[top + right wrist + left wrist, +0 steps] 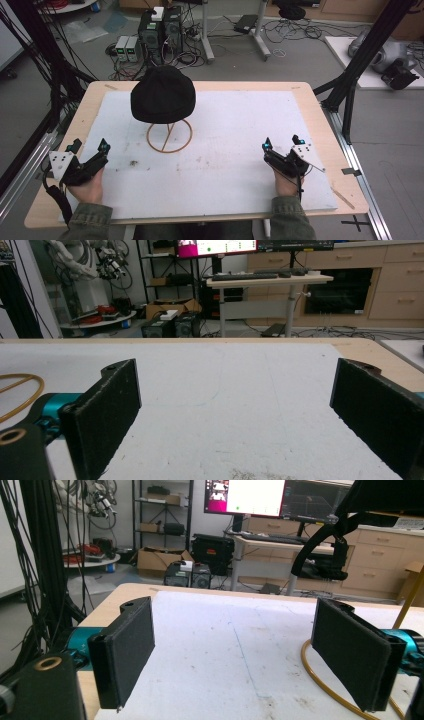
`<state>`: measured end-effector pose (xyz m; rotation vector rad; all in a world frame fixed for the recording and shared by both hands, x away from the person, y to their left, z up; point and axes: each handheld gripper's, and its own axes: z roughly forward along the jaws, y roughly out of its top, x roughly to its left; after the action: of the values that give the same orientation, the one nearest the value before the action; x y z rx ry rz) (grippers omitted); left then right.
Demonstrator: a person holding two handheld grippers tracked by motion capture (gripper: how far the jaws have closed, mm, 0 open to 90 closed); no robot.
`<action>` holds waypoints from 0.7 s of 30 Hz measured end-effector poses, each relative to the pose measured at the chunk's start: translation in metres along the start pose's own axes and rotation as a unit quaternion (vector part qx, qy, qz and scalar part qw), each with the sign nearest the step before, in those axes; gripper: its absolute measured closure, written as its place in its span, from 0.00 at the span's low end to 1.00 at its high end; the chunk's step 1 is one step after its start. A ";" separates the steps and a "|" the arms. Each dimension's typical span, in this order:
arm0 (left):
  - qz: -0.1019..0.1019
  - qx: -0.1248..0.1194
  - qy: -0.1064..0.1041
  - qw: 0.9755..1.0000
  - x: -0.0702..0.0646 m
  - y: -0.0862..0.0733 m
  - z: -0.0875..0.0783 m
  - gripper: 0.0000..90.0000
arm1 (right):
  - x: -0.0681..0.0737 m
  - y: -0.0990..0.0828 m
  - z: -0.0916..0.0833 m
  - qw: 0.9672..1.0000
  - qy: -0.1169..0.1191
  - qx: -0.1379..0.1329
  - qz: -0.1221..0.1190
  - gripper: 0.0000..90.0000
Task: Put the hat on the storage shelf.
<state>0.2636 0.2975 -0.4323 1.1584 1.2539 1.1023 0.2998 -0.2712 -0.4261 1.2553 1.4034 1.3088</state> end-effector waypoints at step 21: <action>-0.009 0.005 -0.022 1.000 -0.001 -0.002 -0.002 0.21 | -0.003 -0.001 0.002 1.000 -0.008 0.002 0.010 0.06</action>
<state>0.2612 0.2968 -0.4342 1.1718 1.2336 1.0530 0.3017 -0.2735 -0.4272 1.2823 1.3867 1.3078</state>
